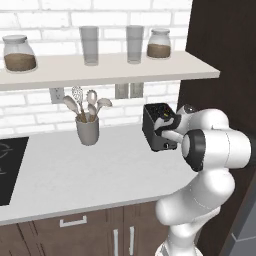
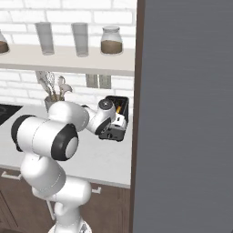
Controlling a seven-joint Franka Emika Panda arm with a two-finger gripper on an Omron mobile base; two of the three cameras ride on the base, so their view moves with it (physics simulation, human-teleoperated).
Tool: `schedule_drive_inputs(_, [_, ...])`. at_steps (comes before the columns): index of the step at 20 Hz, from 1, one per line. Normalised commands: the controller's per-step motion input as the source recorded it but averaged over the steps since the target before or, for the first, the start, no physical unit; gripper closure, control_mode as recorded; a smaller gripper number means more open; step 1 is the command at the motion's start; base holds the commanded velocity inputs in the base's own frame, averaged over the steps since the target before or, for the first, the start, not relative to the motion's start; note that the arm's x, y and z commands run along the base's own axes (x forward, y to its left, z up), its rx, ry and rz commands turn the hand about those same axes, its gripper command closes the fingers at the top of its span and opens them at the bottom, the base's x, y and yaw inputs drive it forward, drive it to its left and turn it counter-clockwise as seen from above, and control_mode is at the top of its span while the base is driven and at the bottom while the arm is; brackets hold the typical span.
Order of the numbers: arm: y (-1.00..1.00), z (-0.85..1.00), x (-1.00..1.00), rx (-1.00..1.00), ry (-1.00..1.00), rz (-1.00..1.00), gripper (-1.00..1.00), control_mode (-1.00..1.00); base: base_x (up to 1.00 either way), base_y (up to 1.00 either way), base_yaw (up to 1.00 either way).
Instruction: Start the toaster. Once the lever pops up, take the bread to the plate on the dining counter.
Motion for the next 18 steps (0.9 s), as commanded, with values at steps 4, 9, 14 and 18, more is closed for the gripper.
schedule_drive_inputs(4, [0.0,-0.48,-0.12,0.0,0.0,0.0,1.0,-1.0,0.0,0.0,0.0])
schedule_drive_inputs(9, [0.0,-0.18,-0.17,0.0,-0.04,0.0,1.0,-1.0,0.0,0.0,0.0])
schedule_drive_inputs(14, [0.0,0.73,-0.51,-0.01,-0.16,0.0,1.0,-1.0,0.0,0.0,0.0])
schedule_drive_inputs(18, [0.0,0.72,-0.44,-0.04,-0.09,0.0,1.0,-1.0,0.0,0.0,0.0])
